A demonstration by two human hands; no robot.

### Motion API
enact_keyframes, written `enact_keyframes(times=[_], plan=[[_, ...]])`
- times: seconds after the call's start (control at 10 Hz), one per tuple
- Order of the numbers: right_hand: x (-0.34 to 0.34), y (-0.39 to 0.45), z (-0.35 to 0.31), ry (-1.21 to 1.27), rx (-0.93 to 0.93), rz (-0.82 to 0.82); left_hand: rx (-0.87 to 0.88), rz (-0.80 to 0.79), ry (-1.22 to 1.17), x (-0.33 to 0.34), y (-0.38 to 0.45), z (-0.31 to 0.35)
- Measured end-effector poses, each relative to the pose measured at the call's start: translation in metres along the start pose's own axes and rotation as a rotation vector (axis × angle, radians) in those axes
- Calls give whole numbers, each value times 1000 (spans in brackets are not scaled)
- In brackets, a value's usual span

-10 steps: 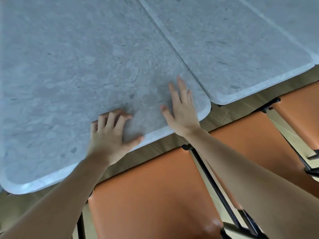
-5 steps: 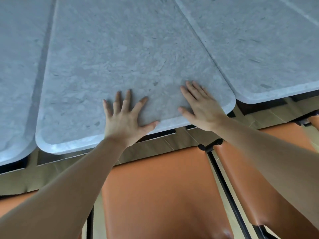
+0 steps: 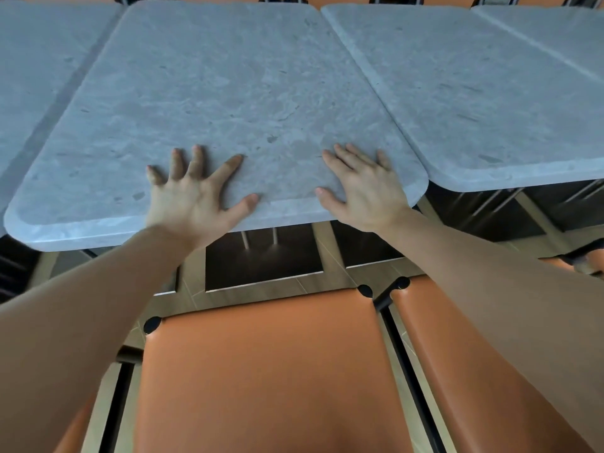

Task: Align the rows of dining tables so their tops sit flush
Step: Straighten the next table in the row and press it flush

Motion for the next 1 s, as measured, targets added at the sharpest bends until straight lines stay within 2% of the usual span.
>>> enact_keyframes(times=[0.1, 0.3, 1.0], plan=[[2, 1, 1, -7, -19, 26, 26, 37, 6, 1, 1, 1], [1, 5, 2, 9, -23, -21, 58, 95, -5, 2, 5, 0], [0, 11, 2, 23, -47, -53, 99, 91, 5, 1, 13, -3]])
Point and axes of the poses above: each hand's wrist, its own y-axis towards the middle knuckle, its own x-axis out of the palm, z = x × y, the point moved 7 cm from there along y, towards the middle knuckle, and after that the axes turned 5 degrees about z, right-handed, at the moved point
